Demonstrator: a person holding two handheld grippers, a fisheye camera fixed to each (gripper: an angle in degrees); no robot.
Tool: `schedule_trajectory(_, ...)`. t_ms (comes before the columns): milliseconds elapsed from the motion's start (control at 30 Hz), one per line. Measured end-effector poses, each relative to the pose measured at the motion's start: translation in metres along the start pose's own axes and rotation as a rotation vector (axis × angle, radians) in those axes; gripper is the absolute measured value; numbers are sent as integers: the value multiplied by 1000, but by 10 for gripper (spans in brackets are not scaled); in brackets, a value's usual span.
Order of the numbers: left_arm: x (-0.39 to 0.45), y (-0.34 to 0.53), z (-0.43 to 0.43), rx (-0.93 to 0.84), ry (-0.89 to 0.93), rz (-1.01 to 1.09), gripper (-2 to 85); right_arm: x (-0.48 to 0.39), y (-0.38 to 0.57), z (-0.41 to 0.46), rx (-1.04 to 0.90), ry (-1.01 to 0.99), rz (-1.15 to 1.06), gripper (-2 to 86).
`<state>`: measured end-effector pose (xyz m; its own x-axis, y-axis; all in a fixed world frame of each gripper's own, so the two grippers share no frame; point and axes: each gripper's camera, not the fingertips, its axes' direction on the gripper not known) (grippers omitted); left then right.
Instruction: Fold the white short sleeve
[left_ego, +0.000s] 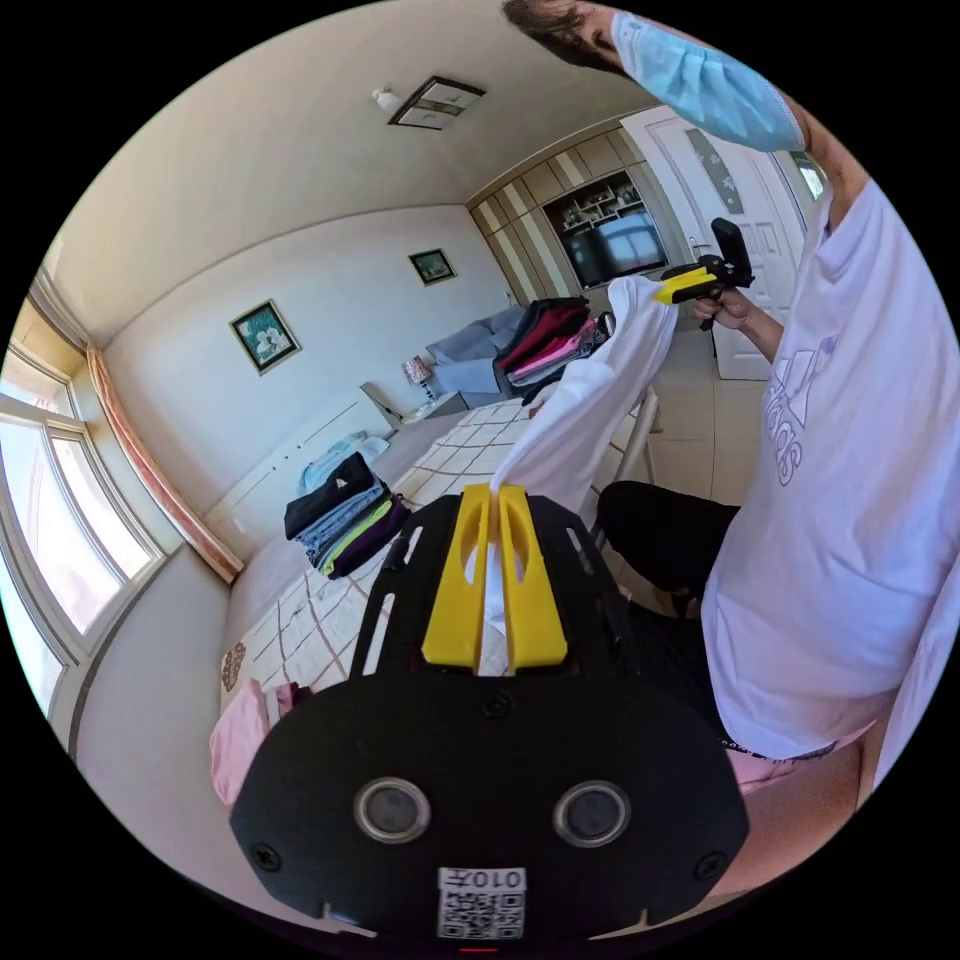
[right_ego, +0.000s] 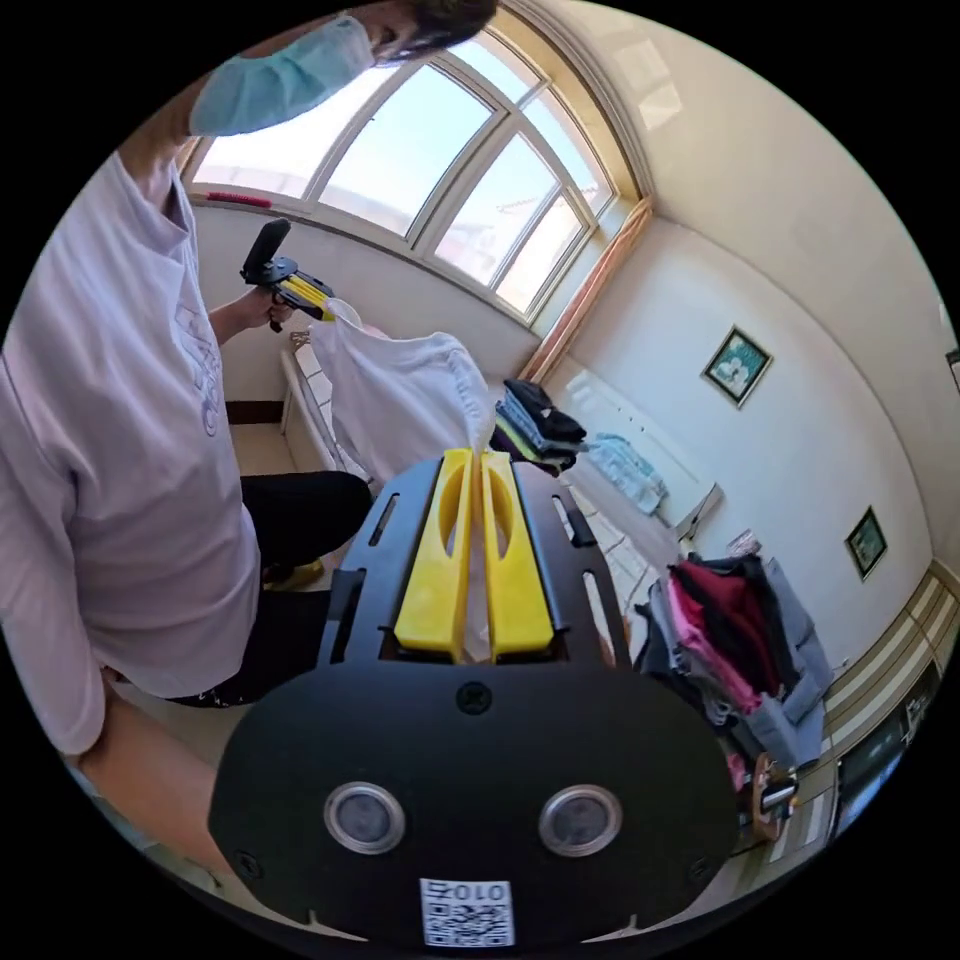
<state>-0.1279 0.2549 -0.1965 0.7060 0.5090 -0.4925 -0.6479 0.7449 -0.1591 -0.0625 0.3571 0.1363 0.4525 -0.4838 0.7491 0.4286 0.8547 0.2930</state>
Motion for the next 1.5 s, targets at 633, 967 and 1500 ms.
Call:
schedule_trajectory(633, -112, -30, 109, -79, 214, -191, -3, 58, -59, 111, -128, 71, 40, 34)
schedule_trajectory(967, -359, -207, 251, 27, 183, -269, -2, 317, -189, 231, -199, 227, 261, 35)
schedule_trajectory(1500, -212, -60, 312, -77, 398, -108, -2, 147, -14, 245, -317, 139, 288, 34)
